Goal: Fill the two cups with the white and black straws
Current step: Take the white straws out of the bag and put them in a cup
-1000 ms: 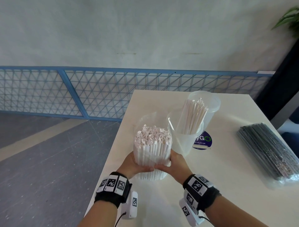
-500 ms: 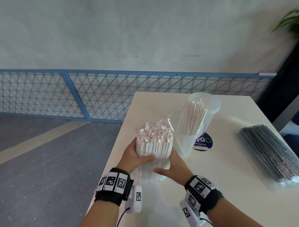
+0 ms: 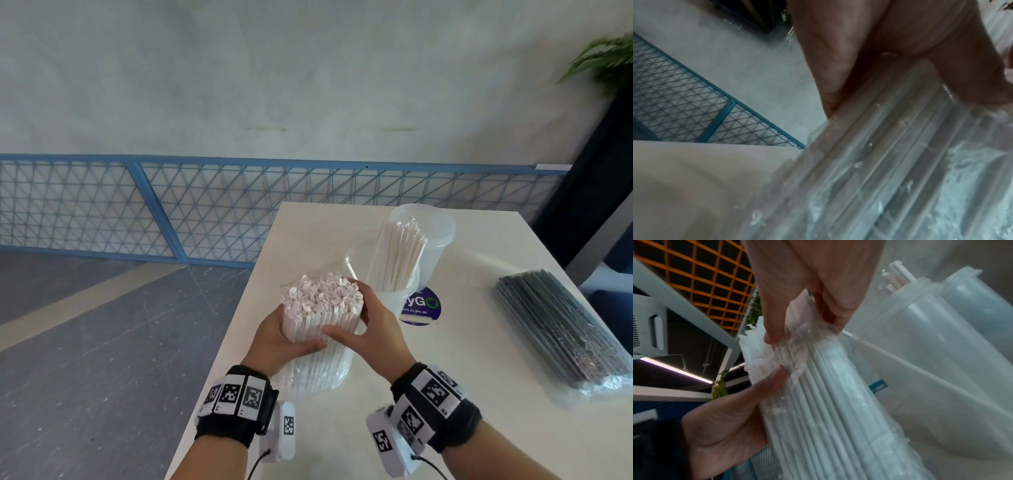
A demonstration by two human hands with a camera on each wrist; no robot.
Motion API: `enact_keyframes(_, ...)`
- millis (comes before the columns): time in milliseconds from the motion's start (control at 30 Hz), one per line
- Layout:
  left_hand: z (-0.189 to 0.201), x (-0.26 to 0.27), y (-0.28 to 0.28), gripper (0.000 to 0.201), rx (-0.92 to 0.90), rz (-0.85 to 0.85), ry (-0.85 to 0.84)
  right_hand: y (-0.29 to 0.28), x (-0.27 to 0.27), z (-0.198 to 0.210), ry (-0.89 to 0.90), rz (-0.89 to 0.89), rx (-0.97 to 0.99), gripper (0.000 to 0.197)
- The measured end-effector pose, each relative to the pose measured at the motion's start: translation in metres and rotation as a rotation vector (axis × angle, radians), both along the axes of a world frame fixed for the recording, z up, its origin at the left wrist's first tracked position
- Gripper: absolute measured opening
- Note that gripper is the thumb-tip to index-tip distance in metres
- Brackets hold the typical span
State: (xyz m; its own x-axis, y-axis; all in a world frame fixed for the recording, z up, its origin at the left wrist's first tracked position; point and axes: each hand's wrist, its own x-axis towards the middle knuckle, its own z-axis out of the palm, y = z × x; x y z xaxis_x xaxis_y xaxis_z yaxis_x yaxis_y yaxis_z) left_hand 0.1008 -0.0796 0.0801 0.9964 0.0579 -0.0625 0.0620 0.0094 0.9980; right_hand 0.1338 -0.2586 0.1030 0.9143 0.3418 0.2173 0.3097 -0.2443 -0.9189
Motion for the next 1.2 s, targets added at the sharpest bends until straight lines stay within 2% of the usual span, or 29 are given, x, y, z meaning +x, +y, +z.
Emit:
enact_keyframes(133, -0.002, 0.0, -0.005, 0.059, 0.05, 0.118, -0.025, -0.001, -0.001, -0.012, 0.023, -0.067, 0.057, 0.067)
enact_keyframes(300, 0.005, 0.0, -0.013, 0.052, 0.131, 0.18, -0.076, 0.003, -0.007, -0.017, 0.038, -0.195, 0.136, 0.058)
enact_keyframes(467, 0.011, 0.003, -0.017, 0.053, 0.207, 0.166, -0.106, 0.004, -0.003, -0.012, 0.103, -0.189, 0.076, 0.049)
enact_keyframes(733, 0.013, 0.008, -0.027, 0.054, 0.257, 0.124, -0.108, 0.008, 0.0, -0.002, 0.181, -0.322, 0.236, 0.028)
enact_keyframes(867, 0.013, 0.01, -0.031, 0.057, 0.224, 0.119, -0.084, 0.005, 0.005, 0.005, 0.194, -0.352, 0.264, 0.045)
enact_keyframes(1000, 0.015, 0.012, -0.033, 0.062, 0.222, 0.069, -0.06, 0.001, 0.013, 0.013, 0.177, -0.336, 0.314, 0.025)
enact_keyframes(1133, 0.012, 0.011, -0.033, 0.063, 0.239, 0.04, -0.044, -0.003, 0.025, 0.027, 0.184, -0.333, 0.385, 0.025)
enact_keyframes(1167, 0.012, 0.011, -0.033, 0.06, 0.245, 0.034, -0.046, -0.004, 0.028, 0.031, 0.189, -0.347, 0.402, 0.028)
enact_keyframes(1200, 0.013, 0.01, -0.032, 0.059, 0.254, 0.027, -0.05, -0.006, 0.032, 0.035, 0.19, -0.36, 0.419, 0.039)
